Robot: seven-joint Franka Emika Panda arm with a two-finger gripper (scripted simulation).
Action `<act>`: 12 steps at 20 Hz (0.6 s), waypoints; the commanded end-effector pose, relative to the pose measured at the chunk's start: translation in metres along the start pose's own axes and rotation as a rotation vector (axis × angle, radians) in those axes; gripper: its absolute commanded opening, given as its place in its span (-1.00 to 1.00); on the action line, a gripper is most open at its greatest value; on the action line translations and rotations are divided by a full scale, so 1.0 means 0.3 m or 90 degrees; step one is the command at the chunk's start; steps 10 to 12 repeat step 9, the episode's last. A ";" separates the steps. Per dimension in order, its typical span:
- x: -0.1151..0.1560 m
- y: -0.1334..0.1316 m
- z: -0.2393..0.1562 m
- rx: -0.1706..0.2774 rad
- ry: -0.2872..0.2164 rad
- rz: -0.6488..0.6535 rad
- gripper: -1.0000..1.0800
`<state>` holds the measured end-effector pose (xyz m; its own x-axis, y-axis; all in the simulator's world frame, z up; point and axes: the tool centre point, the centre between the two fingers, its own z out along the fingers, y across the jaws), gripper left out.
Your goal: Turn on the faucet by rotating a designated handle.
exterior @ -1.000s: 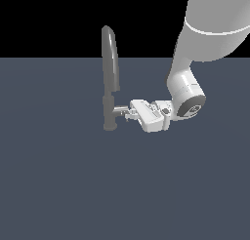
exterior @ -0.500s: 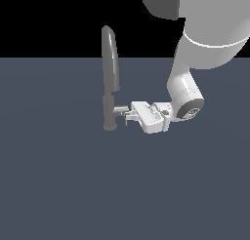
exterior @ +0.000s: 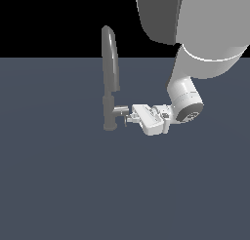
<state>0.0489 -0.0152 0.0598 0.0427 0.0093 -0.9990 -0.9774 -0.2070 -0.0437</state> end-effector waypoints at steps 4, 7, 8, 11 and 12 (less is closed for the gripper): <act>0.087 -0.017 0.041 0.001 -0.001 0.018 -1.00; 0.111 -0.024 0.042 0.002 0.000 0.022 -1.00; 0.119 -0.027 0.042 0.003 0.000 0.023 -1.00; 0.119 -0.027 0.042 0.003 0.000 0.023 -1.00; 0.119 -0.027 0.042 0.003 0.000 0.023 -1.00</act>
